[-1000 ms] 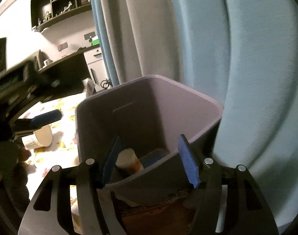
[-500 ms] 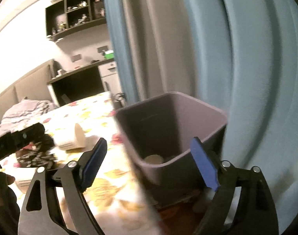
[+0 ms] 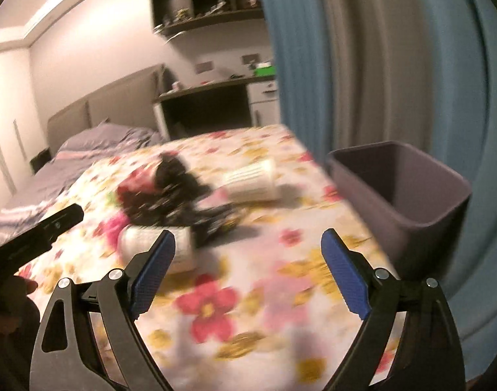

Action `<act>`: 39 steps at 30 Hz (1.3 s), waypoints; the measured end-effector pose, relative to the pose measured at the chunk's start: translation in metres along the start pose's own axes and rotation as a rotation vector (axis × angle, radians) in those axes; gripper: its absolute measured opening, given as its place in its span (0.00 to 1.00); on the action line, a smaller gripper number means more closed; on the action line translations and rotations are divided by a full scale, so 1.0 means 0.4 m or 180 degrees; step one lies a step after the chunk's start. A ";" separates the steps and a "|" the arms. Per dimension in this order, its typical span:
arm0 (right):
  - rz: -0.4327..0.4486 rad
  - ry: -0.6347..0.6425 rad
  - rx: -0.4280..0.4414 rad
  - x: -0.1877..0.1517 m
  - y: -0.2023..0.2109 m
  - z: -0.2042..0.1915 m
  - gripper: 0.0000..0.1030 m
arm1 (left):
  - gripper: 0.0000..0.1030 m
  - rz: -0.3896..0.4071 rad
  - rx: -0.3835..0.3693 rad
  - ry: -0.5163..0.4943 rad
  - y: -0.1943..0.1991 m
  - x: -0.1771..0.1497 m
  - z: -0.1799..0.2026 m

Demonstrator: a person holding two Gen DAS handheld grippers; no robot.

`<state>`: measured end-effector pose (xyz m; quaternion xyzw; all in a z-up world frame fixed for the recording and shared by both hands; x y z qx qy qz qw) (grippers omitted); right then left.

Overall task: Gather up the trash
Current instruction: 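Move both grippers back toward the remaining trash on the bed, then grasp the black plastic bag with the left gripper while the right gripper grasps the white grid cup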

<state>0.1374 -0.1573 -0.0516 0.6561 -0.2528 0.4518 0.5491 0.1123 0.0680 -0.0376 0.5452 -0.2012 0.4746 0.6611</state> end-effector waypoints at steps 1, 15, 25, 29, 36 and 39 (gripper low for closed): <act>-0.0019 0.0042 0.0028 -0.002 -0.005 -0.026 0.85 | 0.93 0.0010 0.0055 0.0047 0.007 -0.001 -0.029; -0.0244 0.0472 0.0021 -0.025 -0.099 -0.268 0.79 | 0.93 0.0135 0.0295 0.0298 0.069 -0.002 -0.191; -0.0495 0.0321 -0.0122 -0.038 -0.164 -0.277 0.40 | 0.93 0.0077 0.0236 0.0266 0.049 -0.020 -0.195; -0.0565 0.0304 -0.0148 -0.048 -0.160 -0.263 0.22 | 0.93 0.0066 0.0213 0.0256 0.045 -0.022 -0.191; -0.0537 0.0264 -0.0190 -0.065 -0.128 -0.211 0.04 | 0.93 0.0044 0.0130 0.0162 0.036 -0.031 -0.158; -0.0517 0.0213 -0.0187 -0.068 -0.119 -0.187 0.04 | 0.93 0.0027 0.0082 0.0109 0.031 -0.035 -0.137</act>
Point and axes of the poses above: each gripper's, at about its wrist camera, not at the fingertips, and y roughly against the way its jaws point, z to its right, x to its top, the point moved 3 cm from there along -y, roughly the way its jaws point, and after that the axes turned 9 degrees about y, right-handed, at the moved point
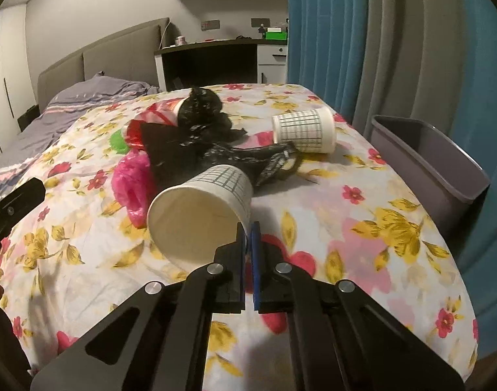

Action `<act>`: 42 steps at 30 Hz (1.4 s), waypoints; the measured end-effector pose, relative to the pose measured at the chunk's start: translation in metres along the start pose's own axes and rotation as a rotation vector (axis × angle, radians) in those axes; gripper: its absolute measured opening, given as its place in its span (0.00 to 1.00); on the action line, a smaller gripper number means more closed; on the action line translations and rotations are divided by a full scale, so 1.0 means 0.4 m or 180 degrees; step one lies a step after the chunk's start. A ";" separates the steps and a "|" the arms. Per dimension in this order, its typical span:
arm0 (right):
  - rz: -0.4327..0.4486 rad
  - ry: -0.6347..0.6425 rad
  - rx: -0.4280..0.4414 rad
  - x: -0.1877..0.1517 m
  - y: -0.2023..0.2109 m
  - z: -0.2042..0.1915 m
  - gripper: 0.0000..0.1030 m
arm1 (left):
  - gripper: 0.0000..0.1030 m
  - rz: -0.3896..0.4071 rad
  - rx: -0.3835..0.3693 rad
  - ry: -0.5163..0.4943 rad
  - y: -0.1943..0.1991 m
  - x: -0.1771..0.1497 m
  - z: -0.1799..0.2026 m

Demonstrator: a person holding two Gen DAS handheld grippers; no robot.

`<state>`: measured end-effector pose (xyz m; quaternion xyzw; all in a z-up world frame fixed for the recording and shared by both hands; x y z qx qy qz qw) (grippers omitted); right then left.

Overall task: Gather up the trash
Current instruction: 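Grasp the black plastic bag with the left gripper while the right gripper grasps the white grid cup, then carry the black bag and grid cup over the grey bin and release both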

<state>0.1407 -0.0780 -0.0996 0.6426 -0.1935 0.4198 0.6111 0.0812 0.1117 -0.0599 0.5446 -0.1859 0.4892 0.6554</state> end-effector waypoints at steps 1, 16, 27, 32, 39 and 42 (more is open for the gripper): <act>0.0011 -0.0020 0.0011 0.000 0.001 0.008 0.04 | 0.93 -0.0005 -0.0018 -0.0027 -0.001 -0.002 0.009; 0.0236 -0.0302 -0.0090 -0.016 0.054 0.159 0.04 | 0.87 -0.0146 -0.0558 -0.0292 -0.098 0.039 0.176; 0.0204 -0.0414 -0.0112 -0.034 0.042 0.244 0.04 | 0.34 -0.0701 -0.0576 -0.0271 -0.294 0.053 0.242; 0.0216 -0.0449 -0.0125 -0.041 0.045 0.266 0.04 | 0.00 -0.0755 -0.0604 -0.0421 -0.303 0.034 0.273; 0.0261 -0.0473 -0.0140 -0.042 0.059 0.290 0.04 | 0.00 -0.0471 -0.0900 -0.0422 -0.197 0.075 0.309; 0.0295 -0.0491 -0.0149 -0.042 0.071 0.299 0.04 | 0.00 -0.0318 -0.1035 -0.0455 -0.136 0.113 0.334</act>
Point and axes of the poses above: each gripper's, at about its wrist camera, not at the fingertips, and y roughly against the way its jaws point, z to its right, x to its top, the point moved 3 cm from there along -y, roughly the way its jaws point, and after that the axes turned 9 degrees about y, right-handed, at the moved point
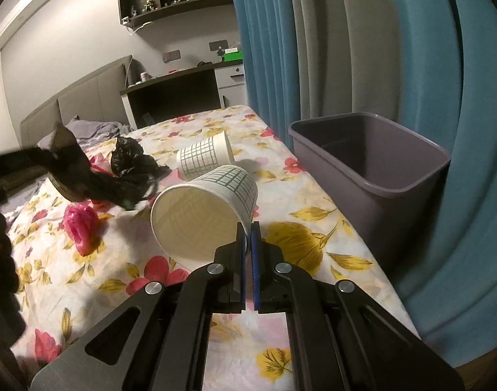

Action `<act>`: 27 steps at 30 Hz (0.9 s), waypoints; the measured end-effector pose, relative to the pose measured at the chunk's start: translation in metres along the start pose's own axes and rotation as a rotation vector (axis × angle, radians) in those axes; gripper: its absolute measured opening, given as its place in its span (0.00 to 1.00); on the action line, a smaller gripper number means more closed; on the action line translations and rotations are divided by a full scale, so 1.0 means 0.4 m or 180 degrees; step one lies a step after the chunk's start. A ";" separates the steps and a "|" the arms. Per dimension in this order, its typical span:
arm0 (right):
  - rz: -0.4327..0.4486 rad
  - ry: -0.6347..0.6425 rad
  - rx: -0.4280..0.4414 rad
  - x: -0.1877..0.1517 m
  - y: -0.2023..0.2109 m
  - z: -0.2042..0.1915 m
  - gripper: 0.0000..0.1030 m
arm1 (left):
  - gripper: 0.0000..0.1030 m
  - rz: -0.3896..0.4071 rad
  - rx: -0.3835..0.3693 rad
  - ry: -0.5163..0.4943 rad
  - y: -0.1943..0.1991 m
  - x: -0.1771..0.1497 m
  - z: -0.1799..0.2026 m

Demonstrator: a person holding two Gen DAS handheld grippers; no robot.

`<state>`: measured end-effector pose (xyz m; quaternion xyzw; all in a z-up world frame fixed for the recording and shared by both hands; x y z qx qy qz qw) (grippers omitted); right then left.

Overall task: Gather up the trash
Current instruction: 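Carry the black bag and grid cup over the grey bin and release both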

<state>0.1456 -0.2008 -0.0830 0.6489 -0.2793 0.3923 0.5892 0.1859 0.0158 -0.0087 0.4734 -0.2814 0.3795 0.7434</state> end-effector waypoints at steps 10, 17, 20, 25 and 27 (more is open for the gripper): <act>0.0110 -0.0041 -0.0028 0.014 0.034 0.019 0.04 | 0.00 0.0219 -0.0258 -0.0233 0.098 0.050 0.107; 0.0205 -0.0156 -0.0074 0.052 0.051 0.086 0.04 | 0.00 0.0197 -0.0436 -0.0373 0.074 0.067 0.200; 0.0276 -0.0231 -0.0222 0.077 0.058 0.155 0.04 | 0.00 0.0175 -0.0548 -0.0462 0.043 0.078 0.267; 0.0329 -0.0354 -0.0505 0.106 0.053 0.271 0.04 | 0.00 0.0113 -0.0751 -0.0593 -0.049 0.084 0.409; 0.0348 -0.0391 -0.0583 0.117 0.045 0.314 0.04 | 0.00 0.0079 -0.0789 -0.0657 -0.098 0.078 0.465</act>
Point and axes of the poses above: each gripper's, at about its wrist camera, not at the fingertips, and y roughly against the way its jaws point, z to its right, x to its top, the point moved 3 cm from there along -y, roughly the way its jaws point, and after that the axes turned 9 degrees about y, right-handed, at the moved point
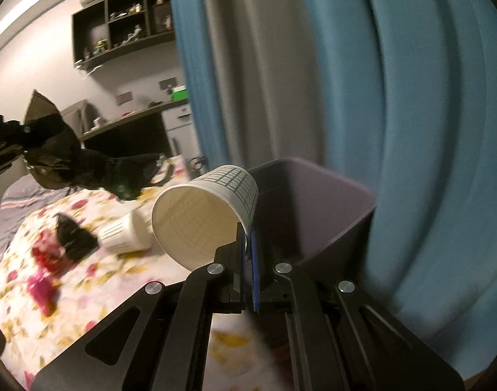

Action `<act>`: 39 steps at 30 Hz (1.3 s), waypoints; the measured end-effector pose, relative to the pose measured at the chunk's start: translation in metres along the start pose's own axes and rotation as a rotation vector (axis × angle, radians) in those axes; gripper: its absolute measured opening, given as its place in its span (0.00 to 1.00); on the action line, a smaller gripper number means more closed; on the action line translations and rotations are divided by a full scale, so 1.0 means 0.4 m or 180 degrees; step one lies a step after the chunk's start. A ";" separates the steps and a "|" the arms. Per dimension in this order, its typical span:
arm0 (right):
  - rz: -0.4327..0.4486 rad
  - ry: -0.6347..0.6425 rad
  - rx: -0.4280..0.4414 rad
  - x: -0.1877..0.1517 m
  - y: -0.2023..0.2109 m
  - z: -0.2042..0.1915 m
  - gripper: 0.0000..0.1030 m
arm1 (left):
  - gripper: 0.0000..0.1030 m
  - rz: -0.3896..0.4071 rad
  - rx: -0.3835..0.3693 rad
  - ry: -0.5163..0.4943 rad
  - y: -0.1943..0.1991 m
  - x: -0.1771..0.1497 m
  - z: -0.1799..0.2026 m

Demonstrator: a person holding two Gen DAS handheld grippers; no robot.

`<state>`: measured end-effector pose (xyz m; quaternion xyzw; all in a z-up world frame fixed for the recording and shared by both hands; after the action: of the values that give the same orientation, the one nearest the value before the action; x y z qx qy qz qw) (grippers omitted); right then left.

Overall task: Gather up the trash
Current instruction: 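Carry the black bag and grid cup over the grey bin and release both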

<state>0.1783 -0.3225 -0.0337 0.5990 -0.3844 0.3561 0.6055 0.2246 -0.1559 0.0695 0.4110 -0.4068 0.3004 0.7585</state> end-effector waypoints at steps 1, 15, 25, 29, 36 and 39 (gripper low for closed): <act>-0.0001 -0.0016 -0.0038 0.004 -0.008 0.015 0.04 | 0.00 -0.0034 -0.0017 -0.0030 -0.036 -0.001 0.022; -0.0248 -0.0068 -0.0197 -0.005 -0.148 0.120 0.04 | 0.00 -0.0529 -0.0085 0.0029 -0.351 -0.075 0.097; -0.0409 -0.0072 -0.0158 -0.013 -0.199 0.123 0.04 | 0.00 -0.0739 -0.0097 0.0108 -0.421 -0.120 0.089; -0.0458 -0.0076 -0.0147 -0.024 -0.205 0.126 0.04 | 0.00 -0.0807 -0.0108 0.0161 -0.437 -0.133 0.083; -0.0538 -0.0072 -0.0141 -0.036 -0.216 0.127 0.04 | 0.00 -0.0882 -0.0117 0.0157 -0.454 -0.148 0.084; -0.0576 -0.0058 -0.0133 -0.038 -0.225 0.127 0.04 | 0.00 -0.0917 -0.0108 0.0172 -0.462 -0.155 0.081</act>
<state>0.2497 -0.3755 -0.0885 0.6216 -0.3416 0.2864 0.6441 0.3282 -0.2806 -0.0435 0.4440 -0.3280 0.1924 0.8114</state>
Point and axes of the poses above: each gripper's, at about its wrist camera, not at the fingertips, and y roughly against the way its jaws point, z to its right, x to its top, the point moved 3 cm from there along -y, roughly the way its jaws point, and after that the axes turned 9 degrees about y, right-handed, at the moved point
